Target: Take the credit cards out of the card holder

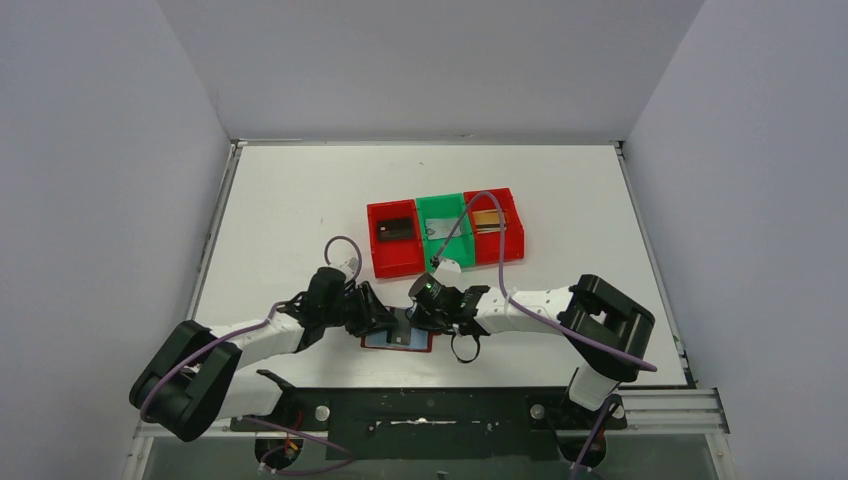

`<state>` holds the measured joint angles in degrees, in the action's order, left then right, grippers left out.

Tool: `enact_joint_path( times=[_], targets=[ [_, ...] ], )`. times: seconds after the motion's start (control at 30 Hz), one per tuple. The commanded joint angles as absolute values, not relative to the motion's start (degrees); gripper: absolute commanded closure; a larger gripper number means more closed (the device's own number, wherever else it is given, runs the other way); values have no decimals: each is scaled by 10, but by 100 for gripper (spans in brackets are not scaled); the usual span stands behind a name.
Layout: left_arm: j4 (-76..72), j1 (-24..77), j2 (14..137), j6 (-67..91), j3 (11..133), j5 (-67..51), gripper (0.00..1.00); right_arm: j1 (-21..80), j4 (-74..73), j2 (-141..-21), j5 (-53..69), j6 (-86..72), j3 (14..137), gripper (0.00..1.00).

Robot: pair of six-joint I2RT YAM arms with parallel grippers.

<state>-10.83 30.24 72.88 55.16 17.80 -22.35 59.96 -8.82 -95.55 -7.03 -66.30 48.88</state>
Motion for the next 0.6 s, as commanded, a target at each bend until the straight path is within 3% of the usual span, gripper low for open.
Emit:
enact_joint_path(
  times=[0.0,0.33,0.57],
  targets=[
    [-138,300,741,546,167,-220,62,594,-144,-971,-77,-651,464,99],
    [-151,299,733,556,153,-217,78,592,-142,-977,-72,-652,465,99],
    [-139,298,714,556,148,-207,96,590,-144,-976,-73,-655,465,99]
  ],
)
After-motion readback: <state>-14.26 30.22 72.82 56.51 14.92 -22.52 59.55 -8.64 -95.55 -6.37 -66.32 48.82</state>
